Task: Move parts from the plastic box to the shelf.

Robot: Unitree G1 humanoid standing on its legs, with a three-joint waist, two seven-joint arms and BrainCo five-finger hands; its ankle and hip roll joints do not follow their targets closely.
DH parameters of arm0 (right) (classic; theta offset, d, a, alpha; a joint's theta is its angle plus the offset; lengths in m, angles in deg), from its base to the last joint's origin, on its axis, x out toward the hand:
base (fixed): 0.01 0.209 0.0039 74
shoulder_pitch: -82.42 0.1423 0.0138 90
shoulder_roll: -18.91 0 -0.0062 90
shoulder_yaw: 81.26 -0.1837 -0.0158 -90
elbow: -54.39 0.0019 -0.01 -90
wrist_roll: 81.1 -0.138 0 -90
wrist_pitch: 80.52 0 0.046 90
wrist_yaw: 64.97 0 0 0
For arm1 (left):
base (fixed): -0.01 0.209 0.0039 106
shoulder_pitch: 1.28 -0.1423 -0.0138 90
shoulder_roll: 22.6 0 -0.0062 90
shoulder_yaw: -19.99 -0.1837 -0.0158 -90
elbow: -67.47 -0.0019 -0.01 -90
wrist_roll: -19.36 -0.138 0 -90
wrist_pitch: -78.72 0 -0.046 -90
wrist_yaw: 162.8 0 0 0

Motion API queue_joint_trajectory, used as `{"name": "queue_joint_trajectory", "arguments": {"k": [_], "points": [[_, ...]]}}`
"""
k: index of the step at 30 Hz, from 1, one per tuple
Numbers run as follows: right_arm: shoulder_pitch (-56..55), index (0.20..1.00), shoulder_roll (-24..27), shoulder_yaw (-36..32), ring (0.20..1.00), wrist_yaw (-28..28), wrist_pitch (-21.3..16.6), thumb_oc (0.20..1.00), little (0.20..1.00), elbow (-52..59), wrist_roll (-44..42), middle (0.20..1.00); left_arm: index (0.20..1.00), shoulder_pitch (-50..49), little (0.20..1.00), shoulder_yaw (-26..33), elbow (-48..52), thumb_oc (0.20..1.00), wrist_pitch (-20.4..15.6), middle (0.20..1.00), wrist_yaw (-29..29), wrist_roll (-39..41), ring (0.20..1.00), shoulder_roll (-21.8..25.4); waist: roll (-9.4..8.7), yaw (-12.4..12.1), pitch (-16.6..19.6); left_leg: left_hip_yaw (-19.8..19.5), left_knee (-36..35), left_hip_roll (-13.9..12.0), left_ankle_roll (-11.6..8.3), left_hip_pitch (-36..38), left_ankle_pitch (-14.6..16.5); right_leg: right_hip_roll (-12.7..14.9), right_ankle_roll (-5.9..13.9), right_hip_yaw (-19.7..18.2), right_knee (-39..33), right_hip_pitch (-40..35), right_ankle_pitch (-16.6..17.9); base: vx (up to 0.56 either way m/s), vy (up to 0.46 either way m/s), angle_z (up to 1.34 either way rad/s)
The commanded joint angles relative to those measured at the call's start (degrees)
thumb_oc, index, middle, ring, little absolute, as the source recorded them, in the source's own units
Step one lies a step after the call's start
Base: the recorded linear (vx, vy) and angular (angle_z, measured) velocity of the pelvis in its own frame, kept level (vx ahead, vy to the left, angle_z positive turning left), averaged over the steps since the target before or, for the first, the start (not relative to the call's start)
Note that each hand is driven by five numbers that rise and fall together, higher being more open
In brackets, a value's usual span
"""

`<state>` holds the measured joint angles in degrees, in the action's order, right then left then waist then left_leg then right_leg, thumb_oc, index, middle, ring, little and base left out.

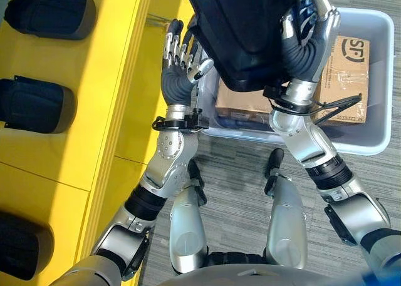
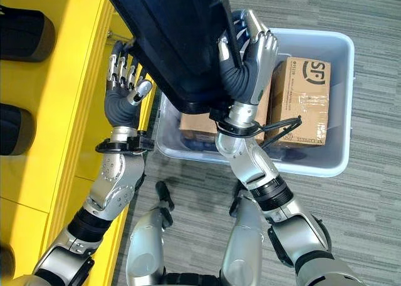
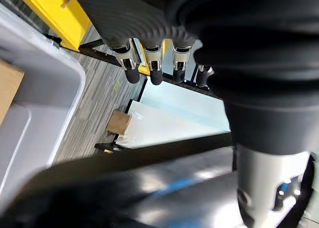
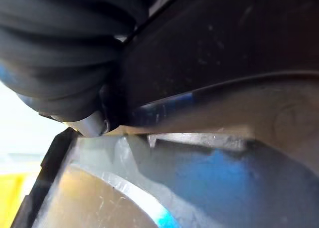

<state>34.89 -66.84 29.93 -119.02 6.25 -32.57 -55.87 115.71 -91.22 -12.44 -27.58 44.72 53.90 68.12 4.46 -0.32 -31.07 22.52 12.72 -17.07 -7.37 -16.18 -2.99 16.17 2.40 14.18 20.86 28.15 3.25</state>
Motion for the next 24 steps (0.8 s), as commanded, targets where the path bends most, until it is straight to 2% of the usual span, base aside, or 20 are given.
{"name": "queue_joint_trajectory", "arguments": {"k": [1, 7, 10, 11, 12, 13, 14, 15, 16, 17, 18, 19, 20, 21, 22, 24], "points": [[3.2, 0.200, -2.8, -2.9, 0.200, 3.8, -7.2, 0.200, 0.200, 11.4, -3.5, 0.200, 1.000, -1.2, 1.000, 0.7, 8.7, 1.000, -0.5, 1.000, 0.7, -0.1, 1.000, 1.0, -0.32, 0.3, 1.3, 0.8, 1.6, 1.2, 0.95, 1.1, 2.3, -0.1, 3.05, 2.5, 6.4, -5.2, -10.3, 0.06, -0.062, -0.12], [3.1, 0.200, -3.3, -1.1, 0.200, 9.5, -5.3, 0.200, 0.200, 14.5, -7.5, 0.200, 1.000, -2.8, 1.000, 2.1, 9.7, 1.000, -1.2, 1.000, 2.9, -1.5, 1.000, 0.8, -0.25, -0.5, 1.3, -0.1, 1.0, 0.6, 0.69, 4.5, 1.8, -0.3, 1.64, 3.1, 9.6, -8.1, -13.1, 0.03, -0.081, -0.02], [1.9, 0.200, -3.6, 1.0, 0.200, 11.1, -3.7, 0.200, 0.200, 15.1, -9.1, 0.200, 1.000, -4.8, 1.000, 3.2, 10.3, 1.000, -1.9, 1.000, 4.3, -0.7, 1.000, 0.7, -0.20, -1.6, 3.5, -2.1, -0.7, -0.6, -0.47, 5.8, -1.3, -0.8, 0.41, 3.8, 11.4, -9.5, -15.1, 0.09, -0.091, 0.08], [1.2, 0.200, -3.9, 1.8, 0.200, 12.1, -2.8, 0.200, 0.200, 15.4, -8.7, 0.200, 1.000, -5.6, 1.000, 3.5, 10.5, 1.000, -2.4, 1.000, 4.2, 0.0, 1.000, 0.6, -0.26, -1.9, 4.5, -2.4, -2.3, -1.5, -1.20, 6.4, -3.3, -1.0, 0.07, 4.4, 11.0, -10.2, -15.4, 0.03, -0.041, 0.19], [0.7, 0.200, -4.0, 2.2, 0.200, 12.5, -2.2, 0.200, 0.200, 15.5, -8.9, 0.200, 1.000, -6.1, 1.000, 3.8, 10.6, 1.000, -2.7, 1.000, 4.1, 0.4, 1.000, 0.4, -0.33, -2.0, 5.1, -2.2, -3.1, -1.9, -1.54, 6.8, -4.3, -1.1, -0.07, 4.9, 10.5, -10.8, -15.4, -0.03, -0.068, 0.27], [-0.1, 0.200, -4.2, 3.0, 0.200, 12.5, -0.2, 0.200, 0.200, 15.4, -8.9, 0.200, 1.000, -6.5, 1.000, 4.0, 10.3, 1.000, -3.2, 1.000, 2.4, 1.6, 1.000, -0.1, -0.70, -1.7, 6.1, -0.4, -2.7, -2.6, -1.89, 7.2, -6.3, -1.2, -0.25, 6.3, 8.6, -12.1, -15.0, -0.11, -0.079, 0.28], [-0.2, 0.200, -3.7, 3.6, 0.200, 12.1, 1.0, 0.200, 0.200, 15.1, -8.4, 0.200, 1.000, -6.2, 1.000, 3.9, 9.9, 1.000, -3.3, 1.000, 0.6, 2.8, 1.000, -0.1, -0.97, -1.0, 6.8, 2.6, -1.6, -2.3, -0.86, 8.2, -3.9, -0.7, -0.20, 7.9, 7.1, -13.1, -14.7, -0.11, -0.065, 0.33], [-0.2, 0.200, -3.6, 3.7, 0.200, 12.0, 1.1, 0.200, 0.200, 15.0, -8.4, 0.200, 1.000, -6.2, 1.000, 4.0, 9.8, 1.000, -3.3, 1.000, 0.4, 2.9, 1.000, -0.1, -0.97, -0.9, 6.8, 2.8, -1.5, -2.2, -0.69, 8.3, -3.6, -0.6, -0.12, 8.0, 7.0, -13.3, -14.6, -0.13, -0.014, 0.40], [-0.6, 0.200, -3.1, 4.6, 0.200, 12.0, 1.5, 0.200, 0.200, 13.7, -8.7, 0.200, 1.000, -5.9, 1.000, 3.8, 9.6, 1.000, -3.6, 1.000, -0.8, 3.1, 1.000, 0.1, -1.23, -0.9, 7.3, 3.8, 0.4, -1.1, 0.07, 8.6, -2.2, -0.4, -0.10, 8.4, 6.0, -14.0, -14.3, -0.10, 0.036, 0.68], [-0.6, 0.200, -3.0, 4.8, 0.200, 11.8, 1.4, 0.200, 0.200, 13.2, -8.5, 0.200, 1.000, -5.9, 1.000, 3.7, 9.5, 1.000, -4.0, 1.000, -1.3, 3.1, 1.000, 0.1, -1.24, -0.8, 7.3, 3.7, 1.2, -0.9, 0.13, 8.5, -2.1, -0.5, -0.10, 8.4, 5.6, -14.3, -14.2, -0.16, 0.028, 0.78], [-1.2, 0.200, -2.3, 5.4, 0.200, 10.4, 0.8, 0.200, 0.200, 11.9, -8.2, 0.200, 1.000, -5.6, 1.000, 3.2, 9.4, 1.000, -4.7, 1.000, -2.4, 2.5, 1.000, 0.4, -1.44, -0.8, 7.3, 4.1, 3.7, 0.5, 0.91, 8.1, -0.3, -0.7, -0.05, 8.7, 4.6, -15.4, -13.8, -0.13, 0.027, 0.63], [-1.7, 0.200, -2.1, 5.6, 0.200, 9.8, 0.7, 0.200, 0.200, 11.5, -8.1, 0.200, 1.000, -5.5, 1.000, 2.9, 9.4, 1.000, -5.1, 1.000, -2.9, 2.1, 1.000, 0.5, -1.41, -0.8, 7.3, 4.0, 4.7, 0.9, 1.03, 7.8, 0.2, -1.0, -0.02, 8.8, 4.0, -16.0, -13.6, -0.17, 0.049, 0.37], [-2.7, 0.200, -1.8, 5.7, 0.200, 8.5, 1.1, 0.200, 0.200, 10.5, -7.9, 0.200, 1.000, -5.2, 1.000, 2.4, 9.8, 1.000, -5.1, 1.000, -3.9, 1.4, 1.000, 0.6, -1.39, -0.8, 7.3, 4.1, 4.9, 1.2, 1.31, 7.5, 0.6, -1.4, 0.15, 9.0, 2.8, -17.2, -13.1, -0.16, 0.136, 0.26], [-3.8, 0.200, -1.6, 5.5, 0.200, 7.9, 0.7, 0.200, 0.200, 9.2, -7.6, 0.200, 1.000, -4.9, 1.000, 2.2, 10.0, 1.000, -5.3, 1.000, -4.1, 1.1, 1.000, 1.0, -1.47, -0.6, 7.5, 4.9, 4.1, 1.9, 2.67, 8.5, 2.9, -0.8, 0.54, 9.5, 2.7, -17.8, -12.8, -0.18, 0.300, 0.51], [-5.4, 0.200, -1.7, 5.6, 0.200, 6.5, 1.1, 0.200, 0.200, 7.1, -6.7, 0.200, 1.000, -4.8, 1.000, 2.2, 10.0, 1.000, -4.5, 1.000, -5.0, 0.7, 1.000, 1.1, -1.55, -0.8, 7.9, 4.8, 3.3, 3.8, 3.69, 9.8, 4.3, -0.8, 1.17, 9.4, 0.6, -19.6, -11.6, -0.11, 0.282, 0.51], [-6.2, 0.200, -1.9, 5.6, 0.200, 5.5, 0.9, 0.200, 0.200, 5.8, -6.4, 0.200, 1.000, -5.2, 1.000, 2.4, 10.1, 1.000, -3.5, 1.000, -5.6, 1.0, 1.000, 1.2, -1.53, -0.9, 8.2, 4.8, 2.4, 4.8, 4.36, 10.8, 5.3, -0.8, 1.64, 9.6, -1.0, -20.8, -10.7, -0.05, 0.248, 0.27]]}}
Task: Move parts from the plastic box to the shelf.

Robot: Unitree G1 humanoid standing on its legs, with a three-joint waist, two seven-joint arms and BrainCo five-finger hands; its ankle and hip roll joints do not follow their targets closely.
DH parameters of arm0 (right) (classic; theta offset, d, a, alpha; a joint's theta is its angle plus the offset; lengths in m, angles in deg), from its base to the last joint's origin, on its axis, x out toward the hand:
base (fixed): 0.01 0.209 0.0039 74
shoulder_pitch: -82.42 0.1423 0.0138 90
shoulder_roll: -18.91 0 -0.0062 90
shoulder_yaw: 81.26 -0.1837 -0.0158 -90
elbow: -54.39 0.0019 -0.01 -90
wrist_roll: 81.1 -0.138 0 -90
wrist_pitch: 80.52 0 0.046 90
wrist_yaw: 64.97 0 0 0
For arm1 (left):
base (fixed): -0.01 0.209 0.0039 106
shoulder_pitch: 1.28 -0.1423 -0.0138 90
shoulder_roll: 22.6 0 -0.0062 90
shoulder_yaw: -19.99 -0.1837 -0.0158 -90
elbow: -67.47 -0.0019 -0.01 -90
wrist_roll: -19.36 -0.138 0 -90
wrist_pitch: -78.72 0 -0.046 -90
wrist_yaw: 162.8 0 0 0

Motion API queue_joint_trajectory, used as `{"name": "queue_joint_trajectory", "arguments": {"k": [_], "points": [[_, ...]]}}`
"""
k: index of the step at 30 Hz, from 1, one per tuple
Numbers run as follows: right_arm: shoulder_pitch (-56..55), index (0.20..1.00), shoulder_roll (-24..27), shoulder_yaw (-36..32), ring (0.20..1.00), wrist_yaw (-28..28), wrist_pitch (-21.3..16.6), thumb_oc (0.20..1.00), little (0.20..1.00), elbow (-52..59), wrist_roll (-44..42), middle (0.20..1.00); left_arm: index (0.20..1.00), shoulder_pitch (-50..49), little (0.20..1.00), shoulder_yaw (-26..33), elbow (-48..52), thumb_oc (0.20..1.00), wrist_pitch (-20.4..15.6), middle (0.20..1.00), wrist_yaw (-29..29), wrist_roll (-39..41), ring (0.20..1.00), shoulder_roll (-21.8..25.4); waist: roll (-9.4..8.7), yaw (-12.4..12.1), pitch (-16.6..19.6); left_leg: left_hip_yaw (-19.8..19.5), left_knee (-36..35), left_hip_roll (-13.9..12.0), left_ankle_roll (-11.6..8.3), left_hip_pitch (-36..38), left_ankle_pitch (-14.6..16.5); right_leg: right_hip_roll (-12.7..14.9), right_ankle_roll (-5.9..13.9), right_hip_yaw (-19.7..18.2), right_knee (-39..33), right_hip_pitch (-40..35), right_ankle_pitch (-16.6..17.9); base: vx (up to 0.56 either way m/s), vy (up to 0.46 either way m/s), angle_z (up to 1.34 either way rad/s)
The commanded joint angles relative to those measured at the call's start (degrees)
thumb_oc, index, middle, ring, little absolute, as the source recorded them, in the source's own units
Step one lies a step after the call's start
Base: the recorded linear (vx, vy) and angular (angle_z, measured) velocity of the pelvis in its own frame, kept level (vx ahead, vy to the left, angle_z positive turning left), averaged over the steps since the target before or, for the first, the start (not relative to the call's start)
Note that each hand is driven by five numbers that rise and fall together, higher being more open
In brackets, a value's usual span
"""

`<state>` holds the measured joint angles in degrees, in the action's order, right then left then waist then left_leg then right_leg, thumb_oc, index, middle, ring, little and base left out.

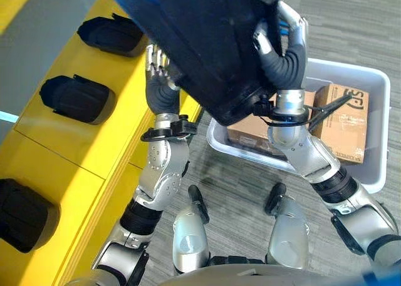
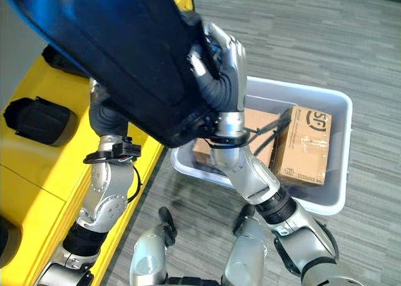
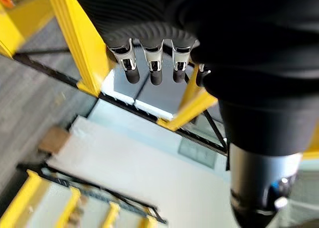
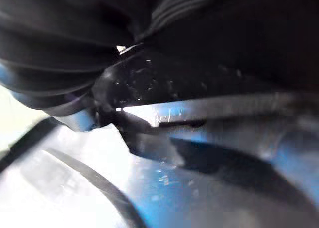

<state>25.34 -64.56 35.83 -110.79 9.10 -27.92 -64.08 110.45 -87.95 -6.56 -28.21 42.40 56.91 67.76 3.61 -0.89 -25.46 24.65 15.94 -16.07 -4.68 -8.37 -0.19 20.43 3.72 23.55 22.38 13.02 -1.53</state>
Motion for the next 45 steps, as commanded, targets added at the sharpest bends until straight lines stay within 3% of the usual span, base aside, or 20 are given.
{"name": "queue_joint_trajectory", "arguments": {"k": [1, 3, 5, 8, 9, 10, 12, 14, 15, 16, 17, 21, 22, 23, 25, 28, 35, 39, 42, 45], "points": [[1.4, 0.200, -4.2, -1.1, 0.200, -3.7, -2.3, 0.200, 0.200, 0.1, 1.7, 0.200, 1.000, -0.5, 1.000, -0.4, 4.4, 1.000, -1.2, 1.000, -4.0, -0.8, 1.000, 1.8, -0.67, -0.4, 3.4, 2.1, -2.7, 5.6, 2.41, 4.2, 3.1, -4.5, 2.03, -0.1, -5.5, -6.5, -3.7, -0.04, 0.245, 0.07], [-0.7, 0.200, -4.3, -1.7, 0.200, -4.2, -3.2, 0.200, 0.200, 0.1, 2.0, 0.200, 1.000, -1.5, 1.000, -0.2, 4.7, 1.000, 0.6, 1.000, -5.2, 0.0, 1.000, 1.8, -0.57, -0.4, 4.1, 2.1, -5.3, 7.0, 3.05, 5.9, 2.7, -4.2, 3.35, -0.2, -8.0, -7.5, -1.5, -0.06, 0.191, 0.02], [-4.8, 0.200, -4.8, -2.8, 0.200, -5.6, -5.5, 0.200, 0.200, 0.8, 2.6, 0.200, 1.000, -3.1, 1.000, -0.6, 4.9, 1.000, 1.6, 1.000, -6.6, -0.2, 1.000, 1.6, -0.30, -0.4, 4.8, 2.4, -9.9, 8.9, 3.35, 7.7, 1.8, -2.1, 5.36, 0.1, -10.6, -7.1, 3.5, -0.18, 0.169, 0.04], [-8.2, 0.200, -4.5, -3.3, 0.200, -7.3, -7.9, 0.200, 0.200, 1.7, 1.7, 0.200, 1.000, -2.9, 1.000, -1.4, 4.6, 1.000, 0.6, 1.000, -6.0, 0.1, 1.000, 2.0, 0.62, 0.2, 4.8, 1.7, -12.1, 9.0, 4.06, 7.5, 0.8, -3.0, 4.84, -2.3, -1.0, -3.8, -0.1, -0.22, 0.074, -0.04], [-9.3, 0.200, -4.0, -3.5, 0.200, -7.9, -8.9, 0.200, 0.200, 1.9, 1.3, 0.200, 1.000, -3.1, 1.000, -1.5, 4.0, 1.000, 0.1, 1.000, -6.4, 0.3, 1.000, 2.1, 0.97, 0.7, 4.9, 0.7, -13.1, 9.3, 4.20, 7.2, -0.2, -5.8, 4.46, -3.9, 3.1, -3.2, -2.7, -0.29, -0.066, 0.15], [-12.5, 0.200, -2.7, -3.8, 0.200, -9.7, -11.7, 0.200, 0.200, 2.5, 0.9, 0.200, 1.000, -4.3, 1.000, -1.8, 2.8, 1.000, -1.7, 1.000, -8.3, -0.3, 1.000, 2.2, 0.53, 1.4, 5.8, -1.5, -16.3, 10.9, 4.08, 6.2, -2.1, -11.6, 3.48, -7.0, 9.9, -2.7, -6.7, -0.32, -0.111, 0.28], [-13.8, 0.200, -2.1, -4.2, 0.200, -9.6, -13.4, 0.200, 0.200, 2.7, -0.8, 0.200, 1.000, -6.1, 1.000, -2.1, 2.1, 1.000, -4.3, 1.000, -9.3, 0.0, 1.000, 2.6, -0.08, 1.6, 6.2, -2.4, -18.3, 11.6, 3.12, 5.4, -3.5, -16.3, 2.15, -8.2, 8.7, -4.4, -9.2, -0.28, -0.202, 0.56], [-14.2, 0.200, -1.8, -4.4, 0.200, -8.2, -15.3, 0.200, 0.200, 1.3, -2.5, 0.200, 1.000, -8.3, 1.000, -1.6, 2.5, 1.000, -5.2, 1.000, -8.7, 0.5, 1.000, 3.4, -0.95, 0.5, 6.6, -3.5, -17.3, 11.7, 1.81, 3.4, -4.0, -18.5, -0.21, -7.0, 2.2, -7.9, -11.2, -0.22, -0.312, 0.48], [-13.9, 0.200, -1.8, -4.2, 0.200, -7.2, -15.9, 0.200, 0.200, 0.4, -4.0, 0.200, 1.000, -9.2, 1.000, -1.3, 2.3, 1.000, -5.5, 1.000, -9.3, 1.8, 1.000, 3.6, -1.15, -0.1, 6.3, -3.7, -15.6, 10.1, 0.92, 1.1, -5.9, -19.4, -2.36, -6.4, -3.8, -10.0, -10.0, -0.16, -0.254, 0.02], [-13.9, 0.200, -1.8, -4.2, 0.200, -7.2, -15.9, 0.200, 0.200, 0.4, -4.0, 0.200, 1.000, -9.2, 1.000, -1.2, 2.3, 1.000, -5.5, 1.000, -9.3, 1.8, 1.000, 3.6, -1.10, -0.1, 6.2, -3.8, -15.5, 10.0, 0.88, 1.2, -5.8, -19.5, -2.40, -6.3, -4.2, -10.2, -9.9, -0.26, -0.323, -0.08], [-13.4, 0.200, -1.2, -4.4, 0.200, -5.4, -15.6, 0.200, 0.200, 0.4, -5.6, 0.200, 1.000, -10.7, 1.000, -0.6, 1.6, 1.000, -5.4, 1.000, -11.0, 4.5, 1.000, 3.4, -1.34, -0.8, 6.1, -3.9, -15.3, 7.3, -0.30, -0.4, -8.3, -19.0, -3.62, -4.9, -8.3, -12.4, -9.2, -0.15, -0.187, 0.08], [-13.3, 0.200, -1.2, -4.3, 0.200, -5.3, -15.5, 0.200, 0.200, 0.4, -5.9, 0.200, 1.000, -10.8, 1.000, -0.5, 1.5, 1.000, -5.3, 1.000, -11.3, 4.7, 1.000, 3.4, -1.30, -0.7, 6.1, -3.9, -15.4, 7.1, -0.41, -0.5, -8.6, -19.0, -3.67, -4.7, -8.6, -12.6, -9.1, -0.10, -0.094, 0.14], [-13.5, 0.200, -0.5, -4.3, 0.200, -7.3, -13.5, 0.200, 0.200, 1.2, -8.9, 0.200, 1.000, -12.1, 1.000, -1.0, 0.3, 1.000, -3.0, 1.000, -13.0, 6.7, 1.000, 3.4, -1.78, 0.8, 5.8, 2.9, -13.5, 3.9, -1.79, -0.2, -9.2, -15.8, -2.72, -2.0, -12.1, -14.4, -7.2, -0.52, -0.241, 0.06], [-14.1, 0.200, -0.4, -4.7, 0.200, -8.8, -15.6, 0.200, 0.200, 0.5, -9.5, 0.200, 1.000, -13.1, 1.000, -0.9, -0.3, 1.000, -2.9, 1.000, -12.7, 8.6, 1.000, 4.3, -2.30, 2.0, 6.1, 6.4, -7.9, 3.4, -0.35, 2.4, -4.7, -15.1, -3.11, -1.0, -12.0, -14.3, -6.6, -0.57, -0.234, 0.40], [-14.2, 0.200, -1.0, -5.0, 0.200, -9.2, -17.1, 0.200, 0.200, -0.3, -9.1, 0.200, 1.000, -13.4, 1.000, -1.0, -0.4, 1.000, -3.1, 1.000, -12.7, 9.2, 1.000, 4.5, -3.01, 2.4, 6.3, 7.3, -2.7, 3.3, 0.80, 4.2, 0.5, -14.8, -3.51, -0.9, -11.1, -13.9, -7.2, -0.31, -0.016, 1.44], [-12.6, 0.200, -1.9, -5.3, 0.200, -9.6, -17.5, 0.200, 0.200, -0.2, -7.7, 0.200, 1.000, -13.2, 1.000, -1.9, 0.5, 1.000, -1.6, 1.000, -12.1, 9.0, 1.000, 4.2, -3.99, 2.5, 7.5, 6.7, 4.9, 3.0, 1.13, 6.1, 4.1, -14.8, -4.40, -0.3, -11.6, -13.3, -7.2, -0.35, 0.135, 0.86], [-9.1, 0.200, -2.0, -5.5, 0.200, -7.8, -13.8, 0.200, 0.200, 1.6, -7.8, 0.200, 1.000, -9.2, 1.000, -5.5, 0.6, 1.000, 1.7, 1.000, -11.6, 8.4, 1.000, 2.8, -1.87, 2.8, 10.6, 5.7, -7.5, 7.3, 2.20, 12.5, 5.4, -11.7, -2.34, 4.2, -10.8, -9.8, -4.9, -0.25, 0.312, 0.63], [-8.7, 0.200, -2.9, -4.5, 0.200, -6.5, -11.4, 0.200, 0.200, 2.3, -8.3, 0.200, 1.000, -9.8, 1.000, -6.7, 0.1, 1.000, 3.4, 1.000, -11.1, 7.9, 1.000, 2.5, -1.10, 1.9, 11.4, 4.5, -10.6, 8.9, 3.39, 13.0, 4.8, -9.2, 0.22, 4.2, -11.6, -9.4, -2.1, -0.16, 0.333, 0.65], [-8.4, 0.200, -4.8, -3.5, 0.200, -5.0, -10.3, 0.200, 0.200, 2.7, -6.6, 0.200, 1.000, -11.1, 1.000, -6.4, 0.3, 1.000, 5.1, 1.000, -11.4, 8.1, 1.000, 3.2, -0.18, -0.1, 11.6, 3.7, -12.8, 10.8, 4.50, 13.8, 4.6, -4.2, 4.06, 5.5, -12.3, -9.0, 2.9, -0.15, 0.321, 0.12], [-8.9, 0.200, -5.8, -3.0, 0.200, -4.0, -9.8, 0.200, 0.200, 3.4, -6.2, 0.200, 1.000, -11.6, 1.000, -6.1, 0.4, 1.000, 5.6, 1.000, -12.0, 7.9, 1.000, 3.7, 0.31, -1.0, 11.5, 2.4, -14.6, 12.8, 5.39, 14.1, 4.4, -1.9, 5.76, 4.6, -13.1, -8.5, 6.1, -0.13, 0.269, 0.17]]}}
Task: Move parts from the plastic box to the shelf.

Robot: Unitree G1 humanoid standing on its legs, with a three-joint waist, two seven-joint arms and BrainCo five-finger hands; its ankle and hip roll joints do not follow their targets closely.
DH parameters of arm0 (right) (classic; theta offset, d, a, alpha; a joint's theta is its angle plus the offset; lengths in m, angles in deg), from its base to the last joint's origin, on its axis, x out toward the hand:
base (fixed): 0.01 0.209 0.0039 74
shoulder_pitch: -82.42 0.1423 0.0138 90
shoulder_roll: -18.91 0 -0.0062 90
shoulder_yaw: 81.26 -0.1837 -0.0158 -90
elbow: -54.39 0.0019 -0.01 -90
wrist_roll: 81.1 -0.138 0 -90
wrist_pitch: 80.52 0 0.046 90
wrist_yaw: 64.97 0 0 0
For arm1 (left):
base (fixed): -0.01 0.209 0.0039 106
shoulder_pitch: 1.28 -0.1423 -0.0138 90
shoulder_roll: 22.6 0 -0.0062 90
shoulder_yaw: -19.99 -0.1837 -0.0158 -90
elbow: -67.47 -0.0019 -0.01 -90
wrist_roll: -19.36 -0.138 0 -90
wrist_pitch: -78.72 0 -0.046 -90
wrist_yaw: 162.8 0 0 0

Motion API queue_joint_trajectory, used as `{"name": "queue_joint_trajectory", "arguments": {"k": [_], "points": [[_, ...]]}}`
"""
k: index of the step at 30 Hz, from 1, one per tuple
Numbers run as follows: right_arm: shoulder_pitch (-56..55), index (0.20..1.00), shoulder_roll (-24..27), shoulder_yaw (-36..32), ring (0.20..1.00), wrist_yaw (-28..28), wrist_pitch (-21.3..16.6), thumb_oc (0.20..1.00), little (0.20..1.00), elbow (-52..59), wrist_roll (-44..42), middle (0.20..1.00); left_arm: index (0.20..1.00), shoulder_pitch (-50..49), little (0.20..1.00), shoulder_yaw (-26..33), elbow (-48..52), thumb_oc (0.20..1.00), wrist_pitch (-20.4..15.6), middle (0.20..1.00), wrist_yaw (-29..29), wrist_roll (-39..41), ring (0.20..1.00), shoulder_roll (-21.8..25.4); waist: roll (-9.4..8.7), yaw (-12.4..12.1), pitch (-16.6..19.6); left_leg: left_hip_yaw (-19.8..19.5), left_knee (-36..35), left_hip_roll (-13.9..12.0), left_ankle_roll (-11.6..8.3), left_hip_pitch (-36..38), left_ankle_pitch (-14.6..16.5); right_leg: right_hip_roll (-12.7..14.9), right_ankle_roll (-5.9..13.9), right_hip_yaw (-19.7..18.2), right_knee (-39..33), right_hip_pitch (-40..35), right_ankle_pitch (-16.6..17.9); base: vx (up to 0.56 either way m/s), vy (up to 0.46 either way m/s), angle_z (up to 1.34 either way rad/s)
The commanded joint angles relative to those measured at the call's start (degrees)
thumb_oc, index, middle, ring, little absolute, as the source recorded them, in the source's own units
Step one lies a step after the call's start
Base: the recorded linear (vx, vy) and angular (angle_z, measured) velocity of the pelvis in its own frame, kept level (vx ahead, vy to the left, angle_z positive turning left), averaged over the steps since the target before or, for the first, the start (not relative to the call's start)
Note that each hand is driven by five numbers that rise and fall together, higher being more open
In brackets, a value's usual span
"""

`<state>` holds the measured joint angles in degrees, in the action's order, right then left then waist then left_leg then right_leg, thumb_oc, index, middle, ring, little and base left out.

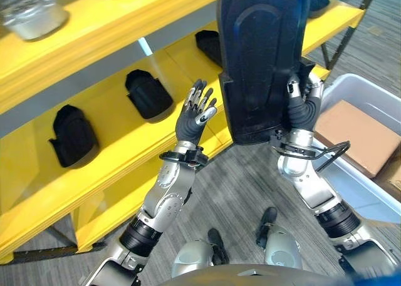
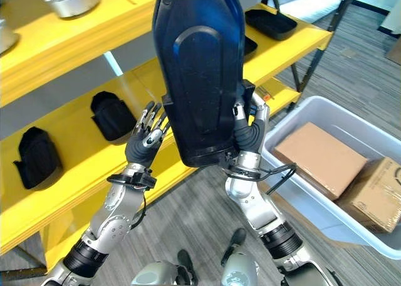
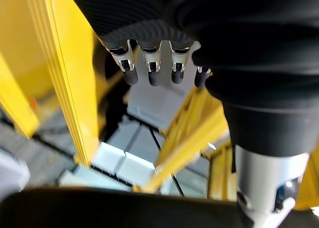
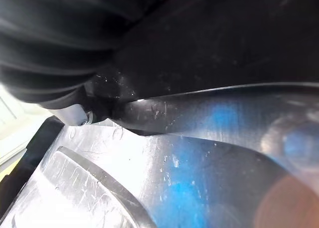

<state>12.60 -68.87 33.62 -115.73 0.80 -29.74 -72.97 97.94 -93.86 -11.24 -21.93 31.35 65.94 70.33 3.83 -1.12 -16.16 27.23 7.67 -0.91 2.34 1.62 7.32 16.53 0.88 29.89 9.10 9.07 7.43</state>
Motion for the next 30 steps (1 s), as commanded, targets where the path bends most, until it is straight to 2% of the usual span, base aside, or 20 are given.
{"name": "queue_joint_trajectory", "arguments": {"k": [1, 2, 3, 4, 5, 7, 8, 9, 10, 11, 13, 15, 18, 19, 20, 22, 24, 27, 30], "points": [[3.6, 0.200, -1.6, -0.6, 0.200, 0.7, -1.3, 0.200, 0.200, 5.3, 3.0, 0.200, 1.000, 0.8, 1.000, -0.1, 5.1, 1.000, -0.2, 1.000, -1.5, -1.2, 1.000, 1.4, 0.22, -0.8, 2.2, -0.8, -6.8, -1.8, -1.37, 4.1, -3.1, 2.1, 8.86, -2.6, 0.2, -4.3, -2.6, -0.13, 0.309, 0.44], [2.2, 0.200, -1.9, -0.1, 0.200, 0.0, -0.8, 0.200, 0.200, 5.8, 4.9, 0.200, 1.000, 1.2, 1.000, 0.1, 4.3, 1.000, 1.4, 1.000, -3.2, -0.8, 1.000, 1.7, 0.47, -0.3, 2.5, -4.0, -8.4, 0.2, -0.45, 3.6, -3.4, 1.2, 9.42, -8.4, -0.4, -3.7, -1.9, -0.11, 0.279, 1.11], [1.7, 0.200, -1.9, 0.0, 0.200, -0.3, -0.6, 0.200, 0.200, 5.8, 5.2, 0.200, 1.000, 1.2, 1.000, 0.2, 4.1, 1.000, 2.1, 1.000, -4.0, -0.6, 1.000, 1.7, 0.48, 0.1, 2.6, -4.9, -8.8, 0.6, -0.14, 3.4, -3.5, 0.7, 9.37, -10.1, -0.2, -3.4, -2.0, -0.12, 0.331, 1.34], [0.1, 0.200, -1.9, 0.1, 0.200, -0.9, -0.6, 0.200, 0.200, 5.5, 7.6, 0.200, 1.000, 1.4, 1.000, 0.6, 3.8, 1.000, 3.5, 1.000, -6.1, -0.3, 1.000, 1.9, 0.48, 0.9, 2.9, -5.6, -9.2, 0.7, 0.58, 2.8, -4.5, -2.1, 8.15, -13.9, 1.5, -2.6, -3.2, -0.01, 0.186, 1.17], [-0.3, 0.200, -2.0, 0.4, 0.200, -0.6, -0.9, 0.200, 0.200, 4.8, 7.8, 0.200, 1.000, 1.1, 1.000, 0.7, 3.5, 1.000, 3.5, 1.000, -6.2, -0.4, 1.000, 1.9, 0.36, 1.1, 3.2, -5.9, -10.0, 0.7, 0.47, 3.0, -5.1, -4.5, 7.79, -13.5, 2.1, -3.1, -5.7, -0.01, 0.153, 0.69], [-0.3, 0.200, -2.0, 0.4, 0.200, -0.6, -0.9, 0.200, 0.200, 4.8, 7.8, 0.200, 1.000, 1.1, 1.000, 0.7, 3.5, 1.000, 3.5, 1.000, -6.2, -0.4, 1.000, 1.9, 0.36, 1.2, 3.2, -6.0, -10.0, 0.8, 0.46, 3.0, -5.1, -4.5, 7.78, -13.4, 2.1, -3.2, -5.7, 0.15, 0.112, 0.87], [-0.4, 0.200, -2.2, 2.0, 0.200, -0.5, 0.0, 0.200, 0.200, 1.9, 7.9, 0.200, 1.000, -0.8, 1.000, 1.6, 4.1, 1.000, 4.4, 1.000, -6.4, -0.3, 1.000, 1.6, -0.33, -0.9, 4.4, -5.9, -12.4, 1.5, -1.15, 5.1, -5.9, -9.1, 6.08, -7.1, 0.5, -6.1, -8.9, 0.30, 0.179, 0.78], [-0.4, 0.200, -2.2, 2.3, 0.200, -0.7, -0.1, 0.200, 0.200, 1.5, 8.1, 0.200, 1.000, -1.2, 1.000, 1.7, 4.3, 1.000, 4.5, 1.000, -6.5, -0.1, 1.000, 1.7, -0.52, -1.1, 4.5, -5.9, -12.4, 1.7, -1.34, 5.2, -5.8, -9.7, 5.78, -6.4, -0.7, -6.7, -8.7, 0.41, 0.215, 0.32], [-0.5, 0.200, -1.9, 3.0, 0.200, -0.8, 0.0, 0.200, 0.200, 0.8, 8.0, 0.200, 1.000, -2.1, 1.000, 1.9, 4.7, 1.000, 4.1, 1.000, -6.2, 0.2, 1.000, 1.6, -1.12, -1.6, 4.5, -6.3, -12.5, 2.7, -1.65, 5.4, -5.5, -11.6, 5.34, -5.6, -4.0, -7.3, -7.5, 0.17, 0.066, -0.11], [-0.6, 0.200, -1.7, 3.3, 0.200, -0.9, 0.0, 0.200, 0.200, 0.5, 7.9, 0.200, 1.000, -3.0, 1.000, 1.9, 5.2, 1.000, 3.9, 1.000, -6.7, -0.2, 1.000, 1.6, -1.65, -1.6, 4.3, -6.4, -12.2, 3.9, -1.40, 4.8, -6.0, -13.1, 4.68, -5.8, -6.4, -6.4, -5.0, 0.17, 0.069, -0.05], [-0.8, 0.200, -1.2, 3.2, 0.200, -1.2, -0.3, 0.200, 0.200, 0.0, 8.1, 0.200, 1.000, -3.9, 1.000, 1.7, 5.3, 1.000, 3.2, 1.000, -7.6, -0.7, 1.000, 1.7, -1.74, -1.2, 4.1, -8.3, -12.2, 4.9, -0.97, 4.7, -5.6, -14.1, 4.66, -8.2, -8.1, -5.6, -3.7, 0.11, 0.041, 0.06], [-1.2, 0.200, -0.8, 2.7, 0.200, -0.8, -0.9, 0.200, 0.200, -0.6, 7.6, 0.200, 1.000, -4.6, 1.000, 1.8, 5.1, 1.000, 2.9, 1.000, -8.1, -1.1, 1.000, 2.2, -1.94, -0.8, 3.8, -9.4, -10.7, 5.6, -0.21, 4.1, -4.5, -14.4, 4.67, -9.4, -6.5, -4.5, -4.1, 0.21, 0.015, 0.29], [-1.5, 0.200, -0.5, 2.7, 0.200, -1.1, -1.3, 0.200, 0.200, -0.5, 7.3, 0.200, 1.000, -4.1, 1.000, 1.8, 4.5, 1.000, 2.5, 1.000, -8.5, -1.1, 1.000, 2.7, -1.99, -0.6, 3.8, -9.2, -8.6, 6.0, -0.01, 3.7, -3.3, -13.2, 5.12, -8.5, -4.2, -3.0, -4.1, 0.15, -0.005, 0.47], [-1.8, 0.200, -0.3, 2.5, 0.200, -1.0, -1.2, 0.200, 0.200, -0.4, 6.9, 0.200, 1.000, -3.8, 1.000, 1.6, 4.6, 1.000, 2.2, 1.000, -8.6, -1.6, 1.000, 2.9, -1.85, -0.6, 4.1, -8.7, -7.3, 6.3, 0.18, 3.7, -2.3, -12.3, 5.01, -6.7, -2.6, -2.5, -4.8, 0.30, 0.048, 0.71], [-1.8, 0.200, 0.1, 2.5, 0.200, -1.9, -1.2, 0.200, 0.200, -1.6, 7.1, 0.200, 1.000, -3.1, 1.000, 1.1, 4.8, 1.000, 2.8, 1.000, -9.3, -0.8, 1.000, 3.2, -1.47, -0.8, 4.5, -8.2, -4.8, 6.5, 0.08, 4.1, 0.2, -11.5, 4.77, -4.9, -1.0, -3.2, -6.6, 0.33, 0.085, 0.76], [-1.3, 0.200, 0.4, 2.3, 0.200, -2.8, -0.8, 0.200, 0.200, -3.1, 7.9, 0.200, 1.000, -2.4, 1.000, 0.1, 4.7, 1.000, 3.5, 1.000, -10.1, 0.6, 1.000, 3.4, -1.54, -0.5, 4.8, -6.2, -0.3, 6.4, 0.35, 3.7, 3.0, -10.1, 3.96, -2.7, 0.1, -3.7, -7.4, 0.22, 0.104, 0.69], [-0.4, 0.200, 0.3, 2.3, 0.200, -4.0, -0.1, 0.200, 0.200, -5.0, 8.5, 0.200, 1.000, -1.7, 1.000, -0.9, 4.5, 1.000, 4.4, 1.000, -11.8, 1.6, 1.000, 3.1, -1.60, -0.1, 5.1, -3.6, 2.3, 4.6, 0.32, 3.5, 4.4, -8.5, 3.44, -1.0, 1.6, -3.9, -8.2, 0.12, 0.146, 0.77], [0.8, 0.200, 0.1, 3.1, 0.200, -4.0, 0.3, 0.200, 0.200, -5.9, 10.3, 0.200, 1.000, -1.7, 1.000, -1.9, 5.0, 1.000, 3.7, 1.000, -11.4, 2.8, 1.000, 3.1, -0.97, 0.0, 5.3, -2.5, -1.9, 1.9, -0.44, 4.9, 1.1, -7.7, 3.27, -0.1, 3.6, -3.7, -9.6, 0.12, 0.161, 0.90], [2.3, 0.200, 0.1, 5.2, 0.200, -2.6, 0.5, 0.200, 0.200, -6.0, 9.0, 0.200, 1.000, -2.2, 1.000, -2.6, 5.5, 1.000, 2.0, 1.000, -9.2, 3.2, 1.000, 2.7, -0.46, -0.6, 5.1, -3.0, -7.9, -2.8, -3.74, 5.4, -5.7, -8.3, 2.59, -0.6, 3.6, -6.3, -12.1, 0.17, 0.201, 0.22]]}}
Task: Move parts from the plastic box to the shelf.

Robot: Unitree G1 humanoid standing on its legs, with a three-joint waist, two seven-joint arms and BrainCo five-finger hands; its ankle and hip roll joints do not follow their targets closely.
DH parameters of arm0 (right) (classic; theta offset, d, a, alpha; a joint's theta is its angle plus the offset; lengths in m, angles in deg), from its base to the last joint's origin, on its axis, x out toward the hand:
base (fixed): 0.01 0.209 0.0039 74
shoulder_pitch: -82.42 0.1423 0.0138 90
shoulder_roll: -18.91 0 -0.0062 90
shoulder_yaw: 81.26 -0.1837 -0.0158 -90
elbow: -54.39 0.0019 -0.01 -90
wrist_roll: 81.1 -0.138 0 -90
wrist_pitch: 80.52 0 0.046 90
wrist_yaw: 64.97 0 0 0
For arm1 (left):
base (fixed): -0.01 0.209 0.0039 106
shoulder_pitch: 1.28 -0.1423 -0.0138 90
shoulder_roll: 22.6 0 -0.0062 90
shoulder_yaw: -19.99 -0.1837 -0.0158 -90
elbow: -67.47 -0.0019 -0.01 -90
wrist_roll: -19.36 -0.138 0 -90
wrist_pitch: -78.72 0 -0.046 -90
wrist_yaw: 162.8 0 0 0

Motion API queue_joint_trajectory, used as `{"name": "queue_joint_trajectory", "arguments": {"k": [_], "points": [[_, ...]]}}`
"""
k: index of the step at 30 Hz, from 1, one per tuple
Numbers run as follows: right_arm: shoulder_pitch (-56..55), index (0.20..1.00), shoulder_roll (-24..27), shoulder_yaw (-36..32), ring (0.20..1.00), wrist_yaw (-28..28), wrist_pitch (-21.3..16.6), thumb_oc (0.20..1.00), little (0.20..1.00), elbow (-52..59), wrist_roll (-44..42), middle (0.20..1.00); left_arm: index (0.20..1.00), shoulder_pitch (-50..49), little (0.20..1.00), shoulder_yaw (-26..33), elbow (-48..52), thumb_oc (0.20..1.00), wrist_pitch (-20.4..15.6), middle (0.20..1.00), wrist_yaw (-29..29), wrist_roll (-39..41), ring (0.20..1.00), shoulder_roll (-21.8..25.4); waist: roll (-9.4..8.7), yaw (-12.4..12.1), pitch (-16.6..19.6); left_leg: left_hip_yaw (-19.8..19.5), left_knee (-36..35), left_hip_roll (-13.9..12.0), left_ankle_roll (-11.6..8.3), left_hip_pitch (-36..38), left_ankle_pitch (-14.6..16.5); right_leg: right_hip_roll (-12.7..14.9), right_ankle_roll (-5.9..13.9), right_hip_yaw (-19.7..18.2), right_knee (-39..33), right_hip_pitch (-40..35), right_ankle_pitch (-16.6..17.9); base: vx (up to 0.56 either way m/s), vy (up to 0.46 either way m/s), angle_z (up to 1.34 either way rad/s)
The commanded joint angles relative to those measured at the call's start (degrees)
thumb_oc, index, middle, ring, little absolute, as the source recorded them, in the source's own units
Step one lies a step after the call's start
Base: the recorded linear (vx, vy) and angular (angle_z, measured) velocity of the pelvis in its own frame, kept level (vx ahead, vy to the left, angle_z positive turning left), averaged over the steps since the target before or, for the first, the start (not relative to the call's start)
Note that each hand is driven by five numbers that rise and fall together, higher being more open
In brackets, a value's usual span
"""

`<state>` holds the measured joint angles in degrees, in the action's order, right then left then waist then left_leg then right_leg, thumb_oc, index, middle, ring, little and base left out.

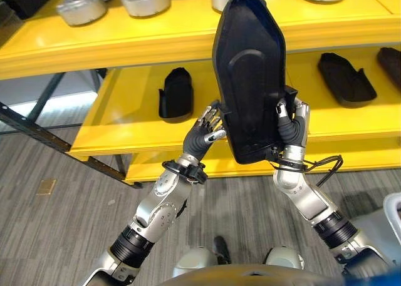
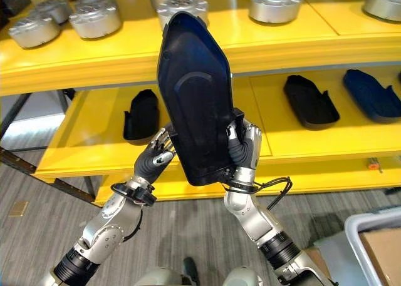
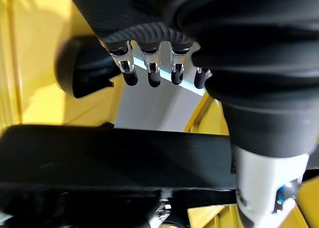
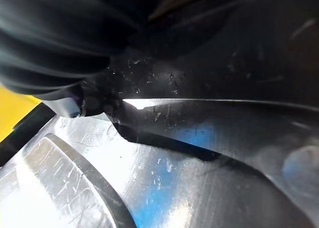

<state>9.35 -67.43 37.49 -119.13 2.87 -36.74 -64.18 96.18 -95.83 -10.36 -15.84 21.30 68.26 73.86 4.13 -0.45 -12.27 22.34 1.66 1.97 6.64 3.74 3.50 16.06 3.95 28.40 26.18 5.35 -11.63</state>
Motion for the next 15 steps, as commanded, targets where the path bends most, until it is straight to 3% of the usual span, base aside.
{"name": "queue_joint_trajectory", "arguments": {"k": [1, 3, 4, 6, 10, 12, 15], "points": [[5.9, 0.200, -1.1, 1.8, 0.200, 1.0, -1.5, 0.200, 0.200, 1.0, 0.0, 0.200, 1.000, -0.5, 1.000, -1.0, 4.7, 1.000, -4.5, 1.000, 1.5, 1.0, 1.000, -1.1, -0.82, -1.3, 1.1, 2.1, -2.8, -7.3, -9.43, 2.9, -4.3, -8.2, -0.70, 0.4, -14.5, -4.3, 6.4, 0.17, 0.242, -0.10], [6.4, 0.200, -0.4, 3.0, 0.200, 1.8, -1.0, 0.200, 0.200, 1.8, -0.2, 0.200, 1.000, -0.3, 1.000, -1.9, 4.5, 1.000, -5.7, 1.000, 2.5, 1.3, 1.000, -2.0, -1.18, -1.4, 0.4, 2.9, -2.6, -11.3, -11.51, -0.1, -8.2, -8.3, -1.18, -1.1, -16.3, -7.3, 5.3, 0.16, 0.348, -0.34], [7.0, 0.200, 0.2, 3.9, 0.200, 2.0, -1.1, 0.200, 0.200, 1.7, -0.1, 0.200, 1.000, 0.4, 1.000, -2.1, 3.9, 1.000, -6.8, 1.000, 2.9, 2.1, 1.000, -2.2, -1.07, -1.2, -0.1, 4.0, -1.4, -13.5, -11.71, -1.4, -8.6, -7.6, -1.80, -1.5, -15.2, -7.7, 3.6, 0.12, 0.340, -0.64], [7.1, 0.200, 0.7, 4.6, 0.200, 2.5, -1.4, 0.200, 0.200, 1.7, 0.1, 0.200, 1.000, 1.0, 1.000, -1.6, 3.5, 1.000, -6.7, 1.000, 3.4, 2.7, 1.000, -2.1, -1.01, -1.1, -0.4, 3.9, -0.7, -14.1, -11.45, -1.9, -8.0, -6.9, -1.79, -1.5, -13.5, -7.6, 2.7, 0.13, 0.371, -0.49], [6.8, 0.200, 0.7, 5.2, 0.200, 2.2, -1.9, 0.200, 0.200, 1.5, 0.9, 0.200, 1.000, 1.9, 1.000, -1.7, 2.8, 1.000, -5.8, 1.000, 3.5, 3.8, 1.000, -2.2, -1.17, -1.0, -0.4, 3.4, 0.3, -12.4, -10.42, -1.3, -5.7, -6.1, -1.24, -1.7, -12.5, -7.9, 2.4, 0.15, 0.358, -0.24], [6.0, 0.200, -0.6, 5.2, 0.200, 2.1, -2.9, 0.200, 0.200, 0.6, 2.5, 0.200, 1.000, 2.1, 1.000, -2.3, 2.4, 1.000, -5.0, 1.000, 3.6, 3.7, 1.000, -2.6, -1.14, -1.5, -0.1, 1.5, 0.3, -9.3, -8.99, -0.8, -3.9, -5.9, -0.31, -2.9, -12.4, -8.4, 2.8, 0.18, 0.388, -0.28], [5.8, 0.200, -1.7, 5.3, 0.200, 2.3, -3.0, 0.200, 0.200, 0.2, 3.6, 0.200, 1.000, 2.1, 1.000, -2.6, 2.2, 1.000, -5.0, 1.000, 3.5, 3.2, 1.000, -2.5, -0.96, -2.0, 0.2, -0.1, -0.2, -6.9, -7.71, -0.5, -3.1, -5.6, 0.64, -3.9, -11.3, -8.2, 2.7, 0.13, 0.340, 0.26]]}}
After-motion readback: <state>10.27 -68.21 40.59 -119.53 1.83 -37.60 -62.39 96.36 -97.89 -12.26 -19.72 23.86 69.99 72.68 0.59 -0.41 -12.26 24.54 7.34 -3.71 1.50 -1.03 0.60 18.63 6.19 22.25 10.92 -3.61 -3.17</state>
